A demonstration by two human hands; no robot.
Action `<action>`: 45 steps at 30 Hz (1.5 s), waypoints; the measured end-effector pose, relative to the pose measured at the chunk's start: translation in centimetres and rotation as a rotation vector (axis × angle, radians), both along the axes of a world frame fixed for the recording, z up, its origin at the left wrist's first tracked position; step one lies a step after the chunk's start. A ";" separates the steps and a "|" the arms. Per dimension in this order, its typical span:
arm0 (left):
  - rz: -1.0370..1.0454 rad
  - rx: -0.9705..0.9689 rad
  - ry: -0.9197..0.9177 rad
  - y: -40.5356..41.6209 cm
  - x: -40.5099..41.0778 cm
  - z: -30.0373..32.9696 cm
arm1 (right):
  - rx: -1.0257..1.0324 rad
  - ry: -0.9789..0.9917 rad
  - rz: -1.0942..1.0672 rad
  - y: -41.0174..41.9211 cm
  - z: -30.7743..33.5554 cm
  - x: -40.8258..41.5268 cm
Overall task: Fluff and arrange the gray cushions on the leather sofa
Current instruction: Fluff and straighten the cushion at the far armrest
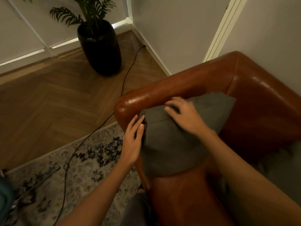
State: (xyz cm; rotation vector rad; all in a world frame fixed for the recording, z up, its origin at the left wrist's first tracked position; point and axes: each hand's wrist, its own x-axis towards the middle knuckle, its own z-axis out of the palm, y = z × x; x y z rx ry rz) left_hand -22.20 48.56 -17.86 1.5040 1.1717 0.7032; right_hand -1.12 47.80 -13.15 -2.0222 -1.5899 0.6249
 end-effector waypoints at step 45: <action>-0.212 -0.392 -0.074 5.3 -7.5 3.6 | 0.007 -0.049 0.317 -1.0 -2.0 -3.9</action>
